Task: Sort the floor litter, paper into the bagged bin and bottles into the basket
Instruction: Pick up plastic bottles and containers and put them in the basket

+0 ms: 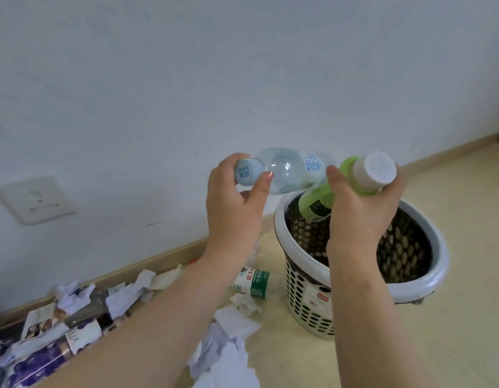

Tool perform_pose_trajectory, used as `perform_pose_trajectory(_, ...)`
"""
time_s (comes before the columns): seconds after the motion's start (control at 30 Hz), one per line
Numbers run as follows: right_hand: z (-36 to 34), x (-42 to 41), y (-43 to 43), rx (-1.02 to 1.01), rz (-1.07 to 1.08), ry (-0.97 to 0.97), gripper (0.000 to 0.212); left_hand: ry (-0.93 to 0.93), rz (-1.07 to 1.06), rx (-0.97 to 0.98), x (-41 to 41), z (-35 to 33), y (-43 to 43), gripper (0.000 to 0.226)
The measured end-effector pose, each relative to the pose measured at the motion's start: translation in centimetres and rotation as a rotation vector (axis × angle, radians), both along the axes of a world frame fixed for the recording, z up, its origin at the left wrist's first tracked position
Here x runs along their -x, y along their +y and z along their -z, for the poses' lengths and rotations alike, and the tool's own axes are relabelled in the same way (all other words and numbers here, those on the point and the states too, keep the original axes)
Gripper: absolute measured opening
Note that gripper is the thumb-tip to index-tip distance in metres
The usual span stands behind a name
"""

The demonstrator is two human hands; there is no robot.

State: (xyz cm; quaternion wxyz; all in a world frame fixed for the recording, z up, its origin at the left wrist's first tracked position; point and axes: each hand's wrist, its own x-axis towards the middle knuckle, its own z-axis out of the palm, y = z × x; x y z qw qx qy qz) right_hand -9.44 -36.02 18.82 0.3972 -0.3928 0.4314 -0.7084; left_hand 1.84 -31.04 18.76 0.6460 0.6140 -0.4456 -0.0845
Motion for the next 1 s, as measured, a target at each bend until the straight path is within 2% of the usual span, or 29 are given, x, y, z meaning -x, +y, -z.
perform_pose_trajectory(0.07, 1.7, 1.1, -1.0, -0.047, -0.004, 0.151, 0.050, -0.127, 0.062, -0.100, 1.2, 0.8, -1.2, 0.036)
perform_pose_trajectory(0.17, 4.5, 2.4, -2.5, -0.257, -0.060, 0.481, 0.047, -0.309, 0.222, -0.356, 2.3, 2.2, -2.7, 0.042)
perform_pose_trajectory(0.23, 5.9, 3.0, -3.3, -0.402, -0.151, 0.709, 0.050, -0.425, 0.292, -0.507, 2.4, 3.1, -3.7, 0.039)
perform_pose_trajectory(0.33, 6.7, 3.3, -3.9, -0.501, -0.288, 0.949, 0.050, -0.676, 0.325, -0.642, 2.5, 4.3, -4.7, 0.028)
perform_pose_trajectory(0.4, 6.9, 3.5, -4.1, -0.565, -0.310, 1.053, 0.047, -0.828, 0.308, -0.675, 2.7, 5.0, -5.1, 0.022)
perform_pose_trajectory(0.53, 6.4, 4.0, -4.2, -0.662, -0.433, 1.235, 0.040, -0.923, 0.270, -0.758, 3.0, 5.2, -6.1, 0.021)
perform_pose_trajectory(0.63, 6.2, 3.8, -3.9, -0.673, -0.619, 1.376, 0.037, -1.005, 0.334, -0.985, 3.5, 5.1, -6.9, 0.024)
perform_pose_trajectory(0.73, 6.2, 3.6, -3.7, -0.641, -0.742, 1.431, 0.038, -1.052, 0.394, -1.187, 3.6, 5.4, -7.3, 0.031)
perform_pose_trajectory(0.83, 6.6, 3.6, -3.9, -0.604, -0.740, 1.427, 0.044, -1.022, 0.385, -1.136, 3.3, 5.4, -7.2, 0.031)
perform_pose_trajectory(0.93, 7.1, 3.6, -4.0, -0.500, -0.546, 1.392, 0.041, -0.915, 0.353, -0.940, 3.1, 5.4, -6.6, 0.030)
perform_pose_trajectory(1.0, 6.9, 3.3, -3.7, -0.394, -0.426, 1.297, 0.033, -0.788, 0.330, -0.768, 2.7, 5.5, -6.0, 0.030)
